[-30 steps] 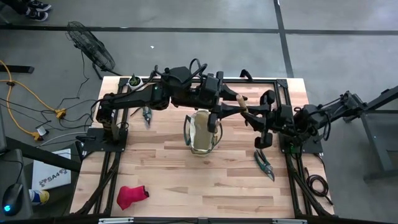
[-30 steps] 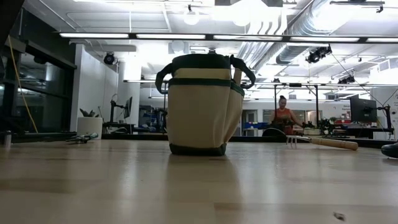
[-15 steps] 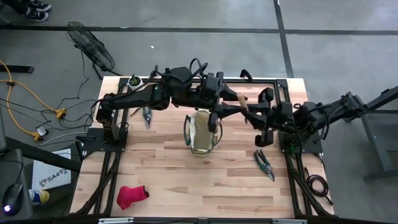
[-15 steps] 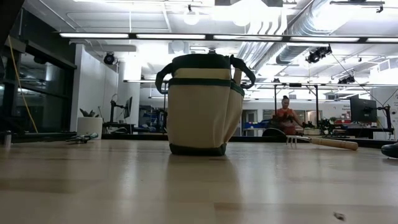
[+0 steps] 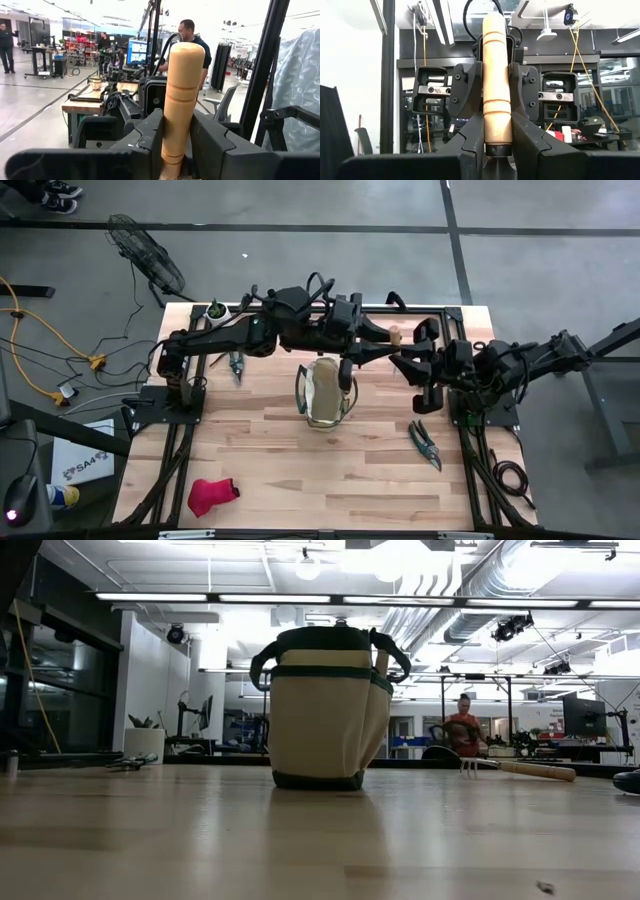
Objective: Pick & Place Garden tools in Gardening bag
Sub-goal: Put the trowel into the gardening bag
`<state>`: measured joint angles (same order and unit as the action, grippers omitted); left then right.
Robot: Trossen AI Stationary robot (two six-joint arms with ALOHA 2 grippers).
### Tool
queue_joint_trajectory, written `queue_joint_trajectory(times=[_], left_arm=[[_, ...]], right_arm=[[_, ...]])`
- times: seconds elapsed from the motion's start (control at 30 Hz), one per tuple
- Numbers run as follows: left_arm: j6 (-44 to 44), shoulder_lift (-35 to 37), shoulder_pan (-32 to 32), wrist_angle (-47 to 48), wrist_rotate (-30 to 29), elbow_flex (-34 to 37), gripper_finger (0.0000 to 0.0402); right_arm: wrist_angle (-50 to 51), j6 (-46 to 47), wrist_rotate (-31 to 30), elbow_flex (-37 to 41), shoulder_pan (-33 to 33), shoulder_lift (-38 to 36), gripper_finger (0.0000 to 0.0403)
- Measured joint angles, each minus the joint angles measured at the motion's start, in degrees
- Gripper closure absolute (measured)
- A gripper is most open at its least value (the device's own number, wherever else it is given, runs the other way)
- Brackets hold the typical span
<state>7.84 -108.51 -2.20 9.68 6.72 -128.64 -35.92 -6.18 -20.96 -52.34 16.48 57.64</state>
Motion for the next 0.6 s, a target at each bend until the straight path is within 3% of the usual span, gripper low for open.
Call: queue_joint_trajectory(times=[0.43,0.6], left_arm=[[-0.11,-0.09,0.00,0.80,-0.05,0.09,0.0341],[-0.55,-0.49,-0.02,1.99,0.02,0.32,0.0341]], right_arm=[[1.33,0.04,-1.92,0.00,0.03,0.02,0.0340],[3.43,0.47,-3.25,0.00,0.01,-0.13,0.0262]])
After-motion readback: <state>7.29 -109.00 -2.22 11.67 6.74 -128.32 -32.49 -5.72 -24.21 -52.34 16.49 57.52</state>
